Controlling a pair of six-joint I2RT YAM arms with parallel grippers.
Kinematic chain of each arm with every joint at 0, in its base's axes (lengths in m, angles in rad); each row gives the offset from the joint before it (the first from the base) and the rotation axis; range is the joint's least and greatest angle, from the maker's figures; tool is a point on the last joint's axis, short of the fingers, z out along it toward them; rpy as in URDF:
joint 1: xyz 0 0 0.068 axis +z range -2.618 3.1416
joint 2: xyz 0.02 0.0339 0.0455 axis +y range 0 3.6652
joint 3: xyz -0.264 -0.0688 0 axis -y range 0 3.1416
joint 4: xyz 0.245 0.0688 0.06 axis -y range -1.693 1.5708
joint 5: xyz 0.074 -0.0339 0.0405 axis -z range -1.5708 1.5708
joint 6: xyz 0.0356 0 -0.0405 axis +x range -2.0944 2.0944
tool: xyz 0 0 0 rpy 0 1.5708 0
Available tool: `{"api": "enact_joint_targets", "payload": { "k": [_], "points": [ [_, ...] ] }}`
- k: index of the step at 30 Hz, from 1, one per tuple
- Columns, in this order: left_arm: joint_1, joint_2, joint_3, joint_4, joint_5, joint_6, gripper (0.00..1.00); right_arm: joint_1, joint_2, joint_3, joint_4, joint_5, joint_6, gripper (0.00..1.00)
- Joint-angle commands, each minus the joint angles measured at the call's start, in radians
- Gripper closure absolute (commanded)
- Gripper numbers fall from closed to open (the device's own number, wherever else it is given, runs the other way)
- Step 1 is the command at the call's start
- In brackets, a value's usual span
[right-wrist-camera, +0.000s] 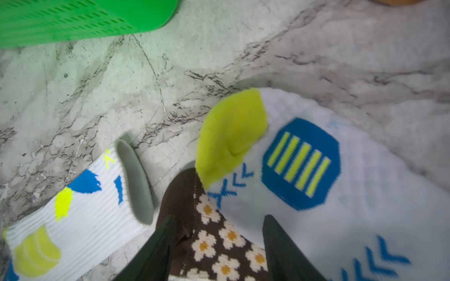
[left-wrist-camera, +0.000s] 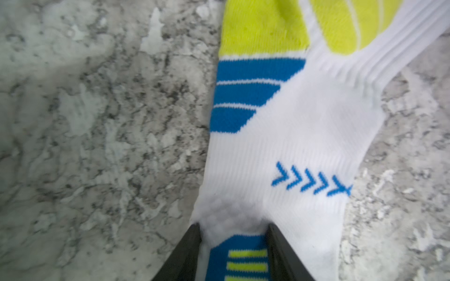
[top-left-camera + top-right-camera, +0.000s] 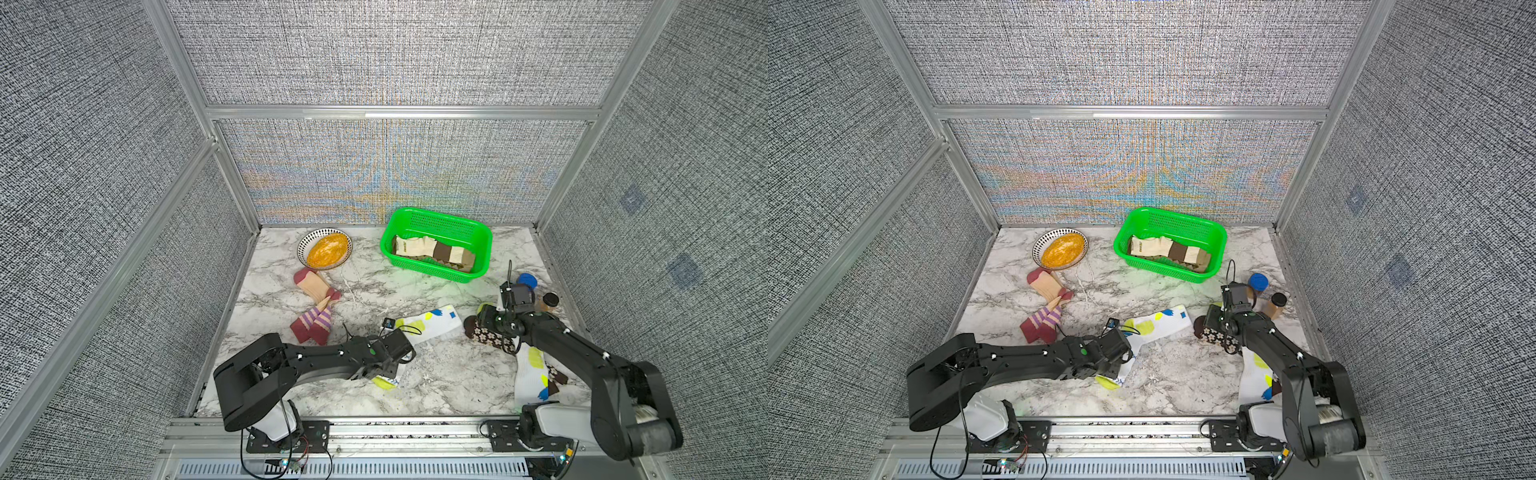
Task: Place the socks together as a pair
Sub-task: Adjust the sock at the center of the board, then pick up the sock at the center of the board.
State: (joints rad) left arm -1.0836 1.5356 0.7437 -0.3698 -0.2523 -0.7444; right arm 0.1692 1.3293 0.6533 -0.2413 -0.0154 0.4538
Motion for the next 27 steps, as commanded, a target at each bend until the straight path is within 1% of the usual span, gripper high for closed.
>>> {"api": "enact_joint_targets", "payload": {
  "k": [1, 5, 8, 11, 14, 17, 18, 21, 24, 27],
  "points": [
    [0.037, -0.043, -0.005, -0.086, -0.064, 0.059, 0.53, 0.023, 0.059, 0.046, 0.004, 0.065, -0.026, 0.4],
    [0.059, -0.124, -0.003, -0.101, -0.095, 0.097, 0.51, 0.045, 0.135, 0.111, 0.014, 0.115, -0.032, 0.41],
    [0.06, -0.2, 0.003, -0.104, -0.099, 0.121, 0.46, 0.054, 0.209, 0.165, -0.003, 0.151, -0.043, 0.43],
    [0.064, -0.274, 0.011, -0.126, -0.106, 0.129, 0.42, 0.059, 0.247, 0.185, 0.008, 0.172, -0.046, 0.48],
    [0.065, -0.349, 0.018, -0.148, -0.097, 0.134, 0.4, 0.061, 0.279, 0.198, 0.0, 0.208, -0.055, 0.57],
    [0.072, -0.43, 0.006, -0.149, -0.082, 0.132, 0.4, 0.062, 0.292, 0.207, 0.005, 0.236, -0.065, 0.77],
    [0.075, -0.452, 0.005, -0.158, -0.079, 0.134, 0.39, 0.062, 0.292, 0.21, 0.002, 0.242, -0.07, 0.82],
    [0.082, -0.517, 0.0, -0.192, -0.089, 0.135, 0.39, 0.069, 0.261, 0.231, -0.021, 0.269, -0.086, 1.0],
    [0.098, -0.586, -0.019, -0.213, -0.092, 0.124, 0.39, 0.117, 0.139, 0.249, -0.033, 0.303, -0.12, 1.0],
    [0.108, -0.64, -0.03, -0.23, -0.077, 0.106, 0.38, 0.182, 0.027, 0.313, -0.079, 0.287, -0.179, 1.0]
  ]
}}
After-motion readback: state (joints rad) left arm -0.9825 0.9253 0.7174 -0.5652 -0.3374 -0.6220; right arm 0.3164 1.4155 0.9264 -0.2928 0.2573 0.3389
